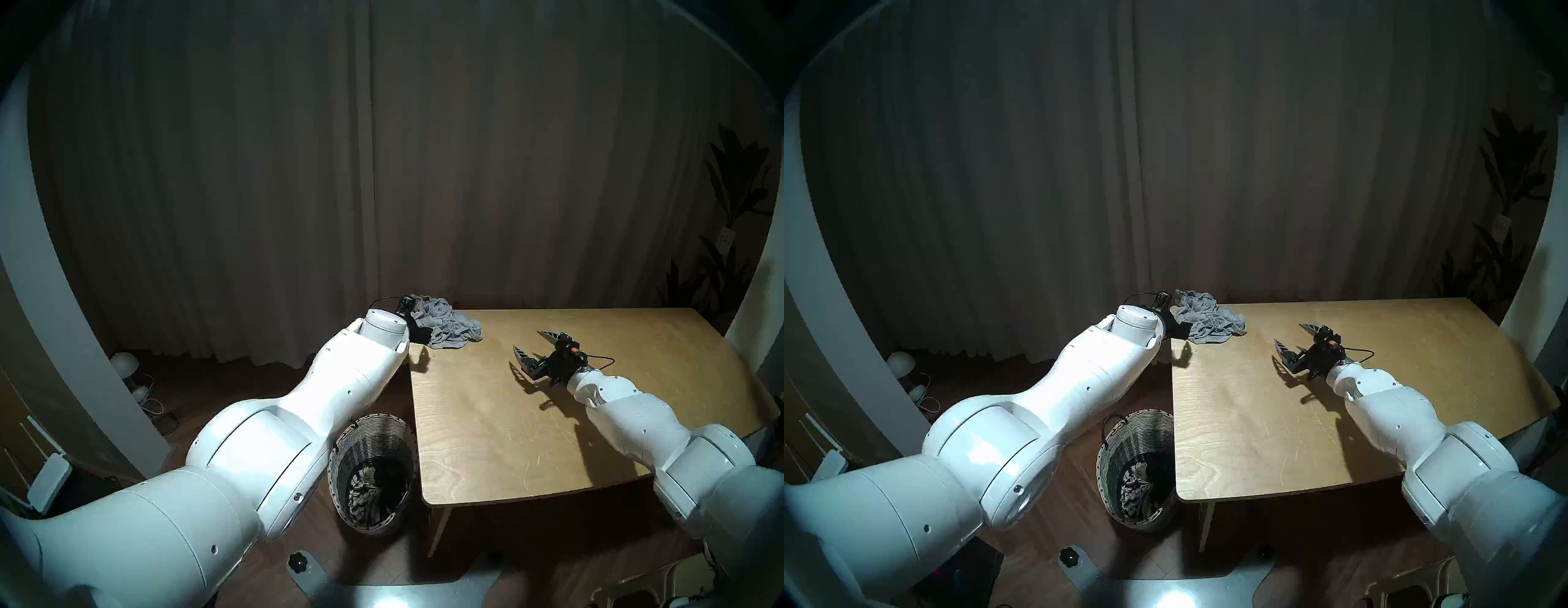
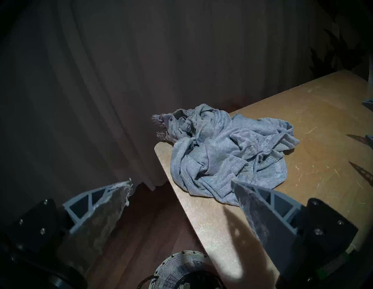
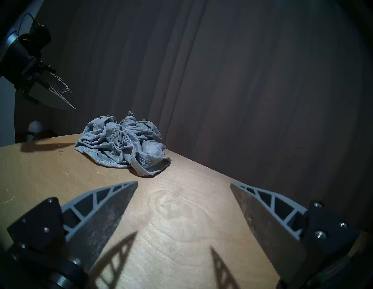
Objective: Toss clothes into the laundry hamper
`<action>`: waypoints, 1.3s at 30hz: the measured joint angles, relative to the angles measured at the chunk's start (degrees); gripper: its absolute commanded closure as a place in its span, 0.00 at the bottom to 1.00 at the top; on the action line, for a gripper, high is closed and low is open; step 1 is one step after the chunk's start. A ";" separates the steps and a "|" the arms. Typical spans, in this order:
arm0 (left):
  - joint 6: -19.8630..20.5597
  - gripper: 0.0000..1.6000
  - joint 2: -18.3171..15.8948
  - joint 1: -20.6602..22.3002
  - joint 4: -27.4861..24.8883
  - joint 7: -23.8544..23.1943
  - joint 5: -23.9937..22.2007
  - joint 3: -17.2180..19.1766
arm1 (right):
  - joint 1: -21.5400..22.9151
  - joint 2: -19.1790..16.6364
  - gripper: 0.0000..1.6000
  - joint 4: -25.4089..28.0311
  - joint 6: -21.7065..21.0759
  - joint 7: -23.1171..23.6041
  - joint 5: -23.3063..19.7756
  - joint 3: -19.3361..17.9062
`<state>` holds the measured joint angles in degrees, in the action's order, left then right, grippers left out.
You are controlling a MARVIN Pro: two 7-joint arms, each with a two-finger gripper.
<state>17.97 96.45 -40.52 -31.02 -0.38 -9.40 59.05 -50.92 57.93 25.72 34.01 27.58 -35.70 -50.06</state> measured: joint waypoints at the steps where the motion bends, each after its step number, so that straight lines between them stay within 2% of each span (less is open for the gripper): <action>1: -0.05 0.00 0.03 0.08 0.35 -0.08 0.04 0.04 | -0.04 0.00 0.00 -0.02 0.00 0.07 -0.02 0.00; 10: -0.75 0.00 -0.18 0.56 3.82 -0.97 0.34 0.69 | -0.12 0.38 0.00 0.01 -0.01 0.80 -0.18 -0.03; 22: -2.01 0.00 -2.10 1.71 7.55 -2.27 0.49 2.25 | 1.41 2.30 0.00 0.98 0.01 1.34 -0.40 -0.40; 29: -3.34 0.00 -4.47 2.65 8.76 -2.95 0.04 4.06 | 4.15 4.35 0.00 1.53 -0.73 0.28 -0.45 -0.72; 39: -6.05 0.00 -9.88 2.51 9.81 -2.85 -2.15 7.78 | 7.90 9.35 0.00 -0.56 -6.39 -2.76 0.69 0.68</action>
<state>11.92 86.57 -38.01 -21.21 -3.23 -11.55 66.83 -43.02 67.28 25.16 27.62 24.82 -35.01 -49.38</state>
